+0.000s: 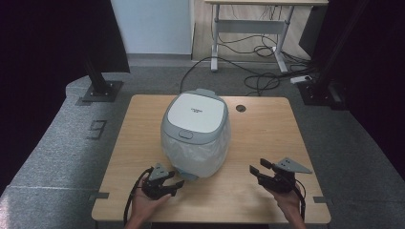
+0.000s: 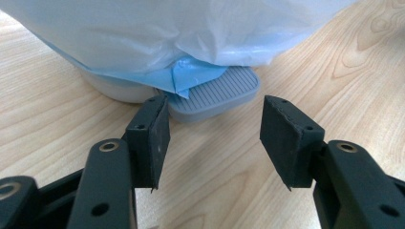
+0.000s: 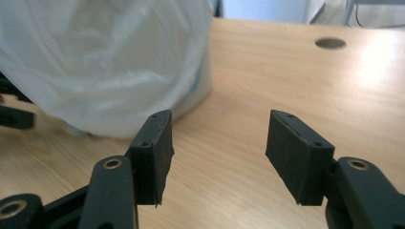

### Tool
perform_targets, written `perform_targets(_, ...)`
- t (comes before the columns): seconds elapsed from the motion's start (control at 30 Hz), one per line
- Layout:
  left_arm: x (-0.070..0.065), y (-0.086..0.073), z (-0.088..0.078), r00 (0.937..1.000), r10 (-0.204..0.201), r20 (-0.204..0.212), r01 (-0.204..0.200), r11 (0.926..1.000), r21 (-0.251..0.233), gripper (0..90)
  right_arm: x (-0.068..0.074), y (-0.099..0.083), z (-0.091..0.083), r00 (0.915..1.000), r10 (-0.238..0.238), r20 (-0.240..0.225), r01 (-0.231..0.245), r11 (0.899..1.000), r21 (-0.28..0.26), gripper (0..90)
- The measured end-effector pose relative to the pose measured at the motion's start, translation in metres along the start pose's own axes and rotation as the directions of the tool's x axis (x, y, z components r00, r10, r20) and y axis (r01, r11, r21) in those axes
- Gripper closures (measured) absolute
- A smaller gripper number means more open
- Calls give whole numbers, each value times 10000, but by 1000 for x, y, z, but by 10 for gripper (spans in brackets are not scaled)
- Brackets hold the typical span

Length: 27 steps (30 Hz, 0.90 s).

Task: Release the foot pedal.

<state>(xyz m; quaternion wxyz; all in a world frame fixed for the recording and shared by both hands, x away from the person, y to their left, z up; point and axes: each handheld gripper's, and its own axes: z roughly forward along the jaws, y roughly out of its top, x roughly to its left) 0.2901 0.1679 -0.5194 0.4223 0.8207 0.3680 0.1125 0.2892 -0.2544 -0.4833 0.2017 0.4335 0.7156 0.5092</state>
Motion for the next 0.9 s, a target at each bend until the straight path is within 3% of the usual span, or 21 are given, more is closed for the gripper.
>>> perform_targets(0.43, 5, -7, -8, 9999, -167, -2, 167, 9998, 83, 432, -32, -42, -4, 9930, 704, 950, -795, 9921, 966, 407)
perform_targets(0.9, 10, -9, -10, 9996, -259, -69, 260, 9996, 87, 426, -35, -42, -5, 9907, 748, 1133, -859, 9916, 967, 405)
